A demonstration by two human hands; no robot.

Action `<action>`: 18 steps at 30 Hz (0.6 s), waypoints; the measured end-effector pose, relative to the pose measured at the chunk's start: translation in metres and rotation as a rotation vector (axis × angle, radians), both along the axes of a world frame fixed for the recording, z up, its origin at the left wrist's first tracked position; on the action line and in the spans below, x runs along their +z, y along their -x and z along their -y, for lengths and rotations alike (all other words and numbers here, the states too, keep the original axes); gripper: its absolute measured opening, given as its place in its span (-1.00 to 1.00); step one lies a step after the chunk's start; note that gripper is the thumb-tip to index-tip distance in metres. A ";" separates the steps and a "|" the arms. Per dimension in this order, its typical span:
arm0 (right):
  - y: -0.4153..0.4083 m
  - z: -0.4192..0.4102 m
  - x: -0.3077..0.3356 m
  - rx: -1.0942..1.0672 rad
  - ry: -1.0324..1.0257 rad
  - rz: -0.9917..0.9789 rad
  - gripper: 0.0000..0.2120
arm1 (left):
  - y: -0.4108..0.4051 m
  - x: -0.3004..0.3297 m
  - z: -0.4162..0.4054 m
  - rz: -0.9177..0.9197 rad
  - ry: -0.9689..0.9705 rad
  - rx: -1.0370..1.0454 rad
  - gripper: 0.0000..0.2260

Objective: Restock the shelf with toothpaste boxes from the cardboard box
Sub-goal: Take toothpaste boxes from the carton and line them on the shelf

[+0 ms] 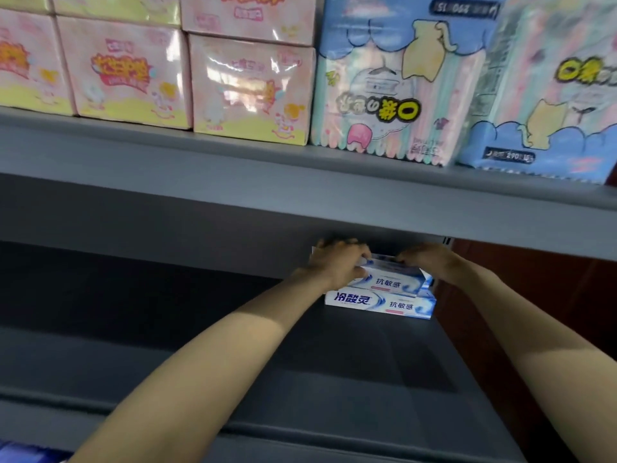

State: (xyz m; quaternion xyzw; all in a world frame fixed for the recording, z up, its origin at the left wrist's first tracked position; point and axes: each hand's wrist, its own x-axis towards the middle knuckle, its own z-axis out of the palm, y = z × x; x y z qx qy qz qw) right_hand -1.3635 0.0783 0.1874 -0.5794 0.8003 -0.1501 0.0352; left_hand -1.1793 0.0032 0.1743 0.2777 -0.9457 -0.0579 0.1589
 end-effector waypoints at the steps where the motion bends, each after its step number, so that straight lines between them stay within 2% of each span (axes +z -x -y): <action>1: 0.000 0.000 0.002 0.030 0.014 0.060 -0.76 | 0.007 -0.001 0.002 -0.004 0.014 -0.004 -0.67; 3: 0.000 -0.007 0.005 0.101 -0.022 0.107 -0.87 | 0.020 -0.005 0.006 -0.025 0.018 -0.016 -0.66; 4: 0.003 -0.009 0.004 0.119 -0.104 0.117 -0.89 | 0.026 -0.009 0.008 -0.042 0.015 -0.029 -0.65; 6: 0.007 -0.012 -0.001 0.097 -0.170 0.102 -0.73 | 0.033 -0.015 0.007 -0.070 0.014 -0.039 -0.63; 7: 0.007 -0.013 -0.004 0.072 -0.151 0.039 -0.61 | 0.034 -0.018 0.006 -0.081 0.022 -0.032 -0.63; 9: 0.004 -0.012 -0.010 0.052 -0.062 -0.052 -0.51 | 0.035 -0.022 0.006 -0.095 0.055 -0.006 -0.61; 14: -0.010 -0.007 -0.023 -0.028 -0.014 -0.237 -0.52 | 0.028 -0.021 0.007 -0.014 0.126 0.026 -0.56; 18: -0.018 -0.006 -0.026 -0.086 -0.062 -0.269 -0.53 | 0.011 -0.015 0.005 0.024 0.162 0.072 -0.59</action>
